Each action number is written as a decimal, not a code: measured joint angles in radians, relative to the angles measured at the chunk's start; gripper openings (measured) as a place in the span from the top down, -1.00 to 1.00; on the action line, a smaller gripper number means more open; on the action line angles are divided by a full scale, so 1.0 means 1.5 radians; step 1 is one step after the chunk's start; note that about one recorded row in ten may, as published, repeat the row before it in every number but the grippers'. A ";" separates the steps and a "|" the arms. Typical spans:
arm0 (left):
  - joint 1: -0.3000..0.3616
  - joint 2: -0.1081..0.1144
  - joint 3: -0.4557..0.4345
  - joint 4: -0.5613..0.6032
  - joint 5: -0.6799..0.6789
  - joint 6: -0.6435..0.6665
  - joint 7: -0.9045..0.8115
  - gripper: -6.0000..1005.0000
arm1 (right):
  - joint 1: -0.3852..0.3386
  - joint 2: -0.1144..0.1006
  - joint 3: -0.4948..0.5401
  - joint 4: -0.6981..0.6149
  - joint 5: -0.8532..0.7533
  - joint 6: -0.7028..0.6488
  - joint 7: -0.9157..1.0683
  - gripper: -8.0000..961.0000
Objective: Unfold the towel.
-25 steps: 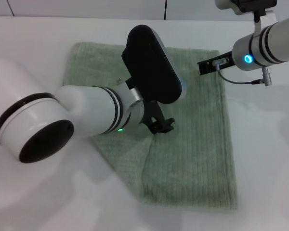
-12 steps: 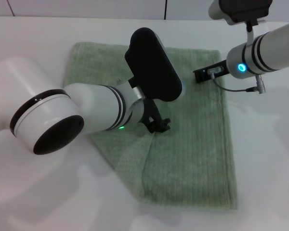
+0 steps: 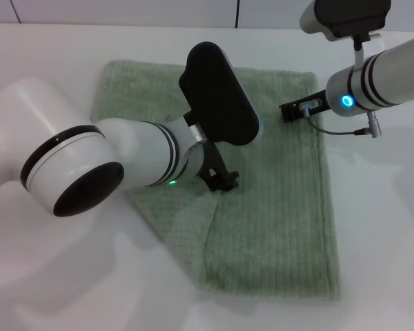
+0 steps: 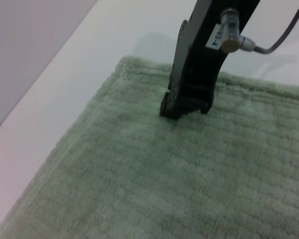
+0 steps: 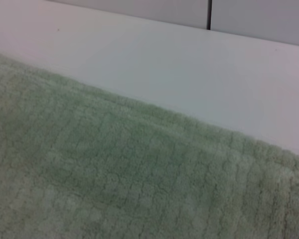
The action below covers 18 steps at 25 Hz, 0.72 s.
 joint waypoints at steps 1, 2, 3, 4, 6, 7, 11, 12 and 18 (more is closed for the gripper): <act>-0.002 0.000 0.000 0.003 0.000 0.000 -0.002 -0.38 | 0.000 0.000 0.000 0.000 0.000 -0.001 0.000 0.99; -0.002 0.000 0.000 0.003 0.000 0.000 -0.002 -0.38 | 0.000 0.000 0.000 0.000 0.000 -0.001 0.000 0.99; -0.006 0.000 0.000 0.009 0.000 -0.001 -0.006 -0.37 | 0.000 0.000 0.000 -0.001 0.000 -0.001 -0.001 0.99; -0.009 0.000 0.000 0.013 0.000 -0.002 -0.007 -0.37 | 0.000 0.000 0.000 -0.001 0.000 -0.001 -0.001 0.99; -0.011 0.000 0.000 0.017 0.000 -0.004 -0.008 -0.37 | 0.000 0.000 0.000 -0.001 0.000 -0.001 -0.001 0.99; -0.012 -0.001 0.000 0.017 0.000 -0.007 -0.009 -0.37 | 0.000 0.000 0.000 -0.001 0.000 -0.001 -0.001 0.99; -0.014 -0.002 0.000 0.015 0.000 -0.018 -0.009 -0.36 | 0.000 0.000 0.000 -0.001 0.000 -0.001 -0.001 0.99; -0.017 -0.002 0.000 0.014 0.000 -0.024 -0.009 -0.36 | 0.000 0.000 0.000 -0.001 0.000 -0.001 -0.001 0.99; -0.042 -0.001 0.005 0.017 0.002 -0.060 -0.008 -0.35 | -0.001 0.000 0.000 0.001 0.000 0.000 -0.001 0.99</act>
